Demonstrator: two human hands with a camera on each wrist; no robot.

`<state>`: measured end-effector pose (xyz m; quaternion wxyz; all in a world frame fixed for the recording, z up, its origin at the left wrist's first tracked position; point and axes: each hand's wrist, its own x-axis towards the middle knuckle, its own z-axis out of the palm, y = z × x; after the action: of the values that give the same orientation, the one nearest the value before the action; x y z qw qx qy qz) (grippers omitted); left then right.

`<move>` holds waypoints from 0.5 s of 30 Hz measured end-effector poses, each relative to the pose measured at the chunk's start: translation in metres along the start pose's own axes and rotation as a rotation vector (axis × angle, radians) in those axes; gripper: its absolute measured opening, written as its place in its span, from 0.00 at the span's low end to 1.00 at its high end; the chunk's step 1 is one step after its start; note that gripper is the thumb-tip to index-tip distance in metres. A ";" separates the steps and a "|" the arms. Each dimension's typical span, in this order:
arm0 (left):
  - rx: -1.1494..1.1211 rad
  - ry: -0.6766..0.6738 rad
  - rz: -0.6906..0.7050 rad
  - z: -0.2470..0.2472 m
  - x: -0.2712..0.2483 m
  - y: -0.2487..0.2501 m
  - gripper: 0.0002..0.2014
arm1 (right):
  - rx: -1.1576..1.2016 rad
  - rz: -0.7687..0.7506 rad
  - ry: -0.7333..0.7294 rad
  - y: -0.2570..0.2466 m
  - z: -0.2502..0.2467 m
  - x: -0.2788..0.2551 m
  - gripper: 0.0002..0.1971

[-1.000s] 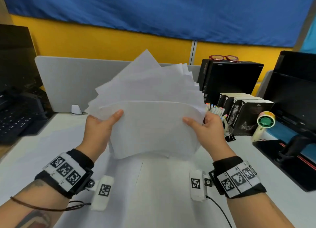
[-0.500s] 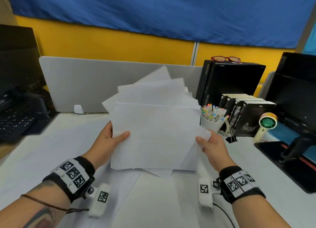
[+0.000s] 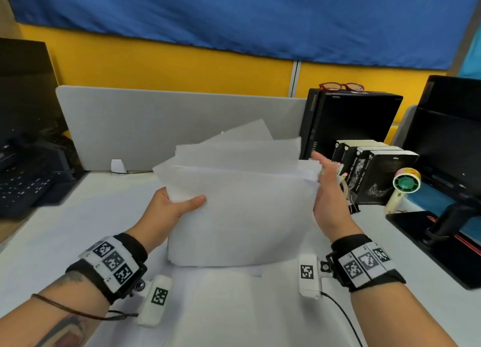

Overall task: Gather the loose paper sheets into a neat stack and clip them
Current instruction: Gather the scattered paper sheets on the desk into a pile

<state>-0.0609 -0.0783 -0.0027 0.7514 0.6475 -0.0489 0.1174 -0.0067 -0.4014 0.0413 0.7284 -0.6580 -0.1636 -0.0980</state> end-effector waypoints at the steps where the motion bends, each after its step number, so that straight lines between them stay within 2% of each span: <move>1: -0.012 0.013 -0.004 0.000 0.000 -0.001 0.44 | 0.087 0.056 -0.015 0.005 -0.002 -0.001 0.35; 2: -0.029 0.038 -0.005 0.001 0.000 -0.001 0.47 | 0.145 0.092 -0.034 0.012 -0.005 -0.002 0.36; 4: -0.061 0.074 0.015 0.001 0.002 0.002 0.46 | 0.097 0.159 -0.083 0.021 -0.006 -0.009 0.36; 6: -0.080 0.124 0.039 0.003 0.004 0.007 0.34 | -0.035 0.139 -0.085 0.024 -0.003 -0.015 0.30; 8: -0.090 0.170 0.070 0.008 0.004 0.013 0.17 | -0.065 0.071 0.018 0.020 0.003 -0.017 0.21; 10: -0.052 0.175 0.091 0.017 0.000 0.017 0.11 | -0.066 -0.014 0.079 0.014 0.012 -0.018 0.18; 12: 0.025 0.129 0.106 0.021 -0.004 0.014 0.15 | -0.097 -0.027 0.063 0.014 0.017 -0.021 0.19; 15: 0.100 0.020 0.037 0.016 -0.003 0.002 0.29 | -0.108 0.104 0.035 0.024 0.019 -0.026 0.23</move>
<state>-0.0632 -0.0941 0.0011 0.7164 0.6819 -0.0475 0.1401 -0.0247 -0.3815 0.0111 0.6987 -0.7022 -0.1109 -0.0801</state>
